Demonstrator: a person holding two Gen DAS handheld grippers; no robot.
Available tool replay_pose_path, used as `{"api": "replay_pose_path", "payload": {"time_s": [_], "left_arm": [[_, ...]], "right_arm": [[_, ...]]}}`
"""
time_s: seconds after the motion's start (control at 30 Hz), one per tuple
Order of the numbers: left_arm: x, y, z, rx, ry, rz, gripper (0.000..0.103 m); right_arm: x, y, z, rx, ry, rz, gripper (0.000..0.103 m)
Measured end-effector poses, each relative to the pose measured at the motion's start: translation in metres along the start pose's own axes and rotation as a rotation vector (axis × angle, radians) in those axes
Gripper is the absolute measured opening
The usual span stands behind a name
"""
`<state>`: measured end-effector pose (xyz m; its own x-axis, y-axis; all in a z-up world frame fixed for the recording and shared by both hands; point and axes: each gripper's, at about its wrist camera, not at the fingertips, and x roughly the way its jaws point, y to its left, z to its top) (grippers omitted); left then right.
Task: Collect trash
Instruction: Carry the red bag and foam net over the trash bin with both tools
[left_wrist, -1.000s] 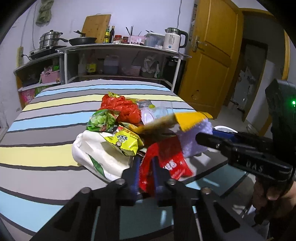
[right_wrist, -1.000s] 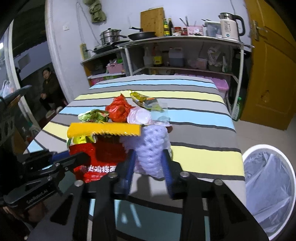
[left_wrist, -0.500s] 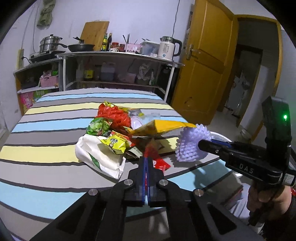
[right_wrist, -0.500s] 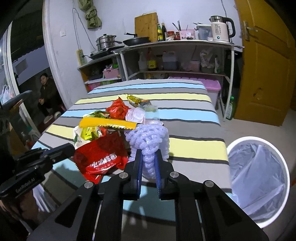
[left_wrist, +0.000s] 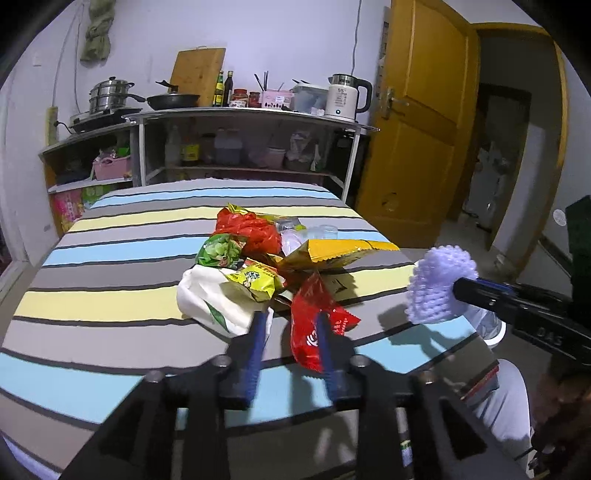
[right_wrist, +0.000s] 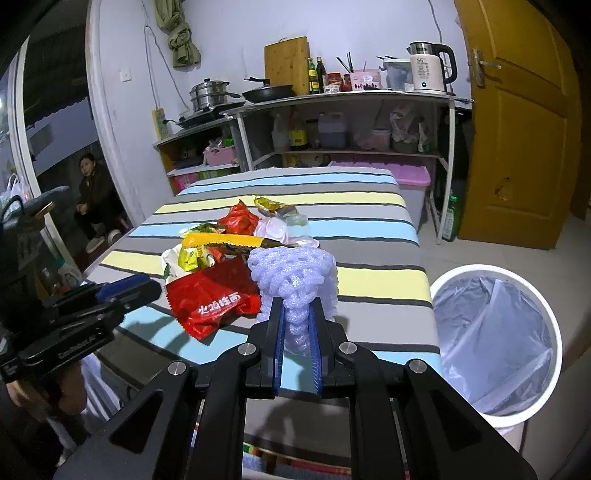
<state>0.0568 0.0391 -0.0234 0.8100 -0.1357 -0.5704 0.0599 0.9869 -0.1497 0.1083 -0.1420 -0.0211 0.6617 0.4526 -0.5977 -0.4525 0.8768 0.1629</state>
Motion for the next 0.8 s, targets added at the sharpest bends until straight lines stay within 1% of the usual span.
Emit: {"api": "replay_pose_path", "payload": {"time_s": [0.1, 0.23, 0.33, 0.37, 0.4, 0.43, 0.47, 0.5, 0.63, 0.8], "left_arm": [[0.014, 0.003, 0.002, -0.004, 0.027, -0.017, 0.035], [0.035, 0.002, 0.001, 0.002, 0.070, -0.035, 0.035], [0.041, -0.006, 0.001, 0.033, 0.081, -0.047, 0.033], [0.042, -0.009, 0.000, 0.040, 0.087, -0.056, 0.024], [0.044, -0.011, 0.000, 0.040, 0.096, -0.066, 0.011], [0.045, -0.012, -0.001, 0.040, 0.104, -0.071, 0.005], [0.046, -0.014, -0.002, 0.040, 0.109, -0.070, 0.003], [0.045, -0.014, -0.003, 0.034, 0.110, -0.068, 0.001], [0.034, -0.012, -0.006, 0.006, 0.105, -0.076, 0.001], [0.005, -0.018, -0.006, 0.005, 0.067, -0.087, 0.001]], "right_arm": [[0.001, -0.001, -0.002, 0.000, 0.006, 0.003, 0.013], [0.004, -0.002, -0.001, 0.002, 0.014, 0.008, 0.013], [0.004, -0.004, -0.002, 0.005, 0.016, 0.009, 0.013], [0.005, -0.005, -0.003, 0.008, 0.018, 0.009, 0.013], [0.005, -0.006, -0.003, 0.010, 0.019, 0.009, 0.013], [0.005, -0.006, -0.004, 0.012, 0.019, 0.008, 0.013], [0.005, -0.007, -0.004, 0.013, 0.019, 0.008, 0.013], [0.004, -0.008, -0.005, 0.015, 0.019, 0.008, 0.013], [0.000, -0.009, -0.007, 0.016, 0.013, 0.009, 0.013], [-0.011, -0.008, -0.006, 0.016, -0.008, 0.011, 0.013]]}}
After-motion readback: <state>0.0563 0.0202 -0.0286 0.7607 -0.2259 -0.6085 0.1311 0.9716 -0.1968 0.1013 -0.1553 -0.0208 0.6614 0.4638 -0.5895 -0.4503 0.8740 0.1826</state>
